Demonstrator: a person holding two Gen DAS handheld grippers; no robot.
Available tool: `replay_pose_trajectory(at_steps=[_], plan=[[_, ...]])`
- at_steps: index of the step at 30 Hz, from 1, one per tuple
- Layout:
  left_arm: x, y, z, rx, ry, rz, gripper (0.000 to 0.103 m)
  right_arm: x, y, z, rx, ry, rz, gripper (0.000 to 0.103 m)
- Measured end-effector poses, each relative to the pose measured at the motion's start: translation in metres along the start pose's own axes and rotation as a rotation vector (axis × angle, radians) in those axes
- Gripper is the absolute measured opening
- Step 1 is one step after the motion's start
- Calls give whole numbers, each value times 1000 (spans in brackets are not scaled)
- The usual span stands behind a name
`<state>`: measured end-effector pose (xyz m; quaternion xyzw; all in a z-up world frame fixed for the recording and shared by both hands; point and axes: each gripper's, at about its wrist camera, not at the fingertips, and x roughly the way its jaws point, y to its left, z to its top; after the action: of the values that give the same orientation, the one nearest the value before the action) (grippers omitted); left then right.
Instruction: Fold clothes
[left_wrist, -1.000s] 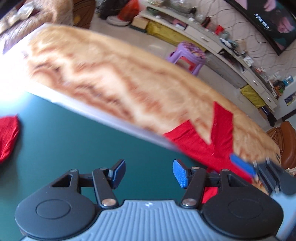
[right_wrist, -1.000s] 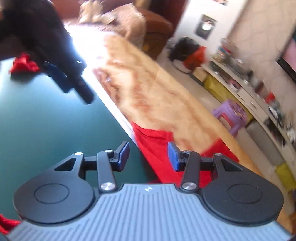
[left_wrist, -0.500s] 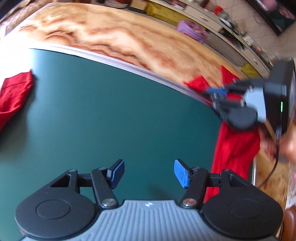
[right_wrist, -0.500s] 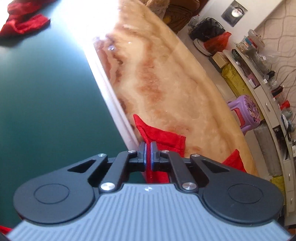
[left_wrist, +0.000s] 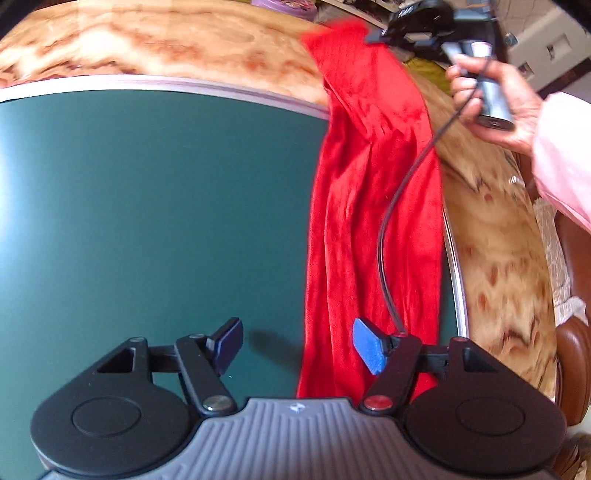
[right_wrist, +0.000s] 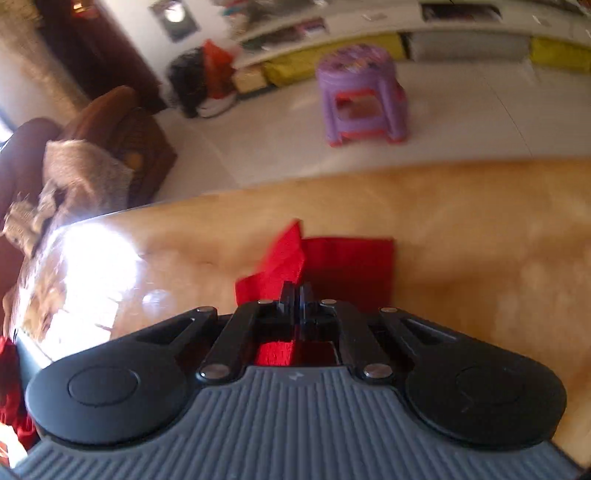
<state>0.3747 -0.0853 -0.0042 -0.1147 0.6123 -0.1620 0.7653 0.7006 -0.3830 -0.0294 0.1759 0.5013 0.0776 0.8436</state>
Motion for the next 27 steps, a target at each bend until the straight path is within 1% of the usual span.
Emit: replay_pose_trajectory(at_steps=[1,2,3,4,6,8,12,14,15,16,18,19,21,23,25,27], plan=[[1,-3,-1,13,-1,6,73,9,-13,-2,25,12,-33,7],[1,-6,-3,27,-2,13,73,15,-21,-4,47,25,-48,7],[2,-9,-4,40,-3,19,72,15,-28,-5,75,22,-25,8],[1,-11,-5,49,-5,22,72,13,-32,-5,94,6,-8,18],[0,-13,-7,58,-5,18,70,11,-29,-6,55,-11,-16,32],[0,-15,-8,66,-3,18,70,12,-22,-4,-2,-15,-26,33],[-1,-16,-10,68,-1,22,70,14,-6,6,-58,-5,-31,33],[1,-17,-9,74,-1,25,70,20,0,11,-81,24,-70,33],[2,-17,-8,77,-1,27,70,23,1,11,-88,32,-73,33],[3,-17,-8,79,-2,27,70,24,6,12,-99,42,-68,32],[4,-18,-9,83,-3,27,70,24,14,10,-131,46,-105,17],[5,-18,-9,85,-4,27,70,23,16,8,-141,51,-104,5],[5,-19,-9,87,-7,29,70,17,22,7,-167,28,-121,3],[5,-20,-9,89,-9,31,70,6,28,9,-173,-10,-106,2],[5,-20,-9,90,-11,33,71,-9,29,14,-164,-64,-92,2],[5,-21,-9,94,-12,34,71,-17,25,21,-141,-101,-100,2]])
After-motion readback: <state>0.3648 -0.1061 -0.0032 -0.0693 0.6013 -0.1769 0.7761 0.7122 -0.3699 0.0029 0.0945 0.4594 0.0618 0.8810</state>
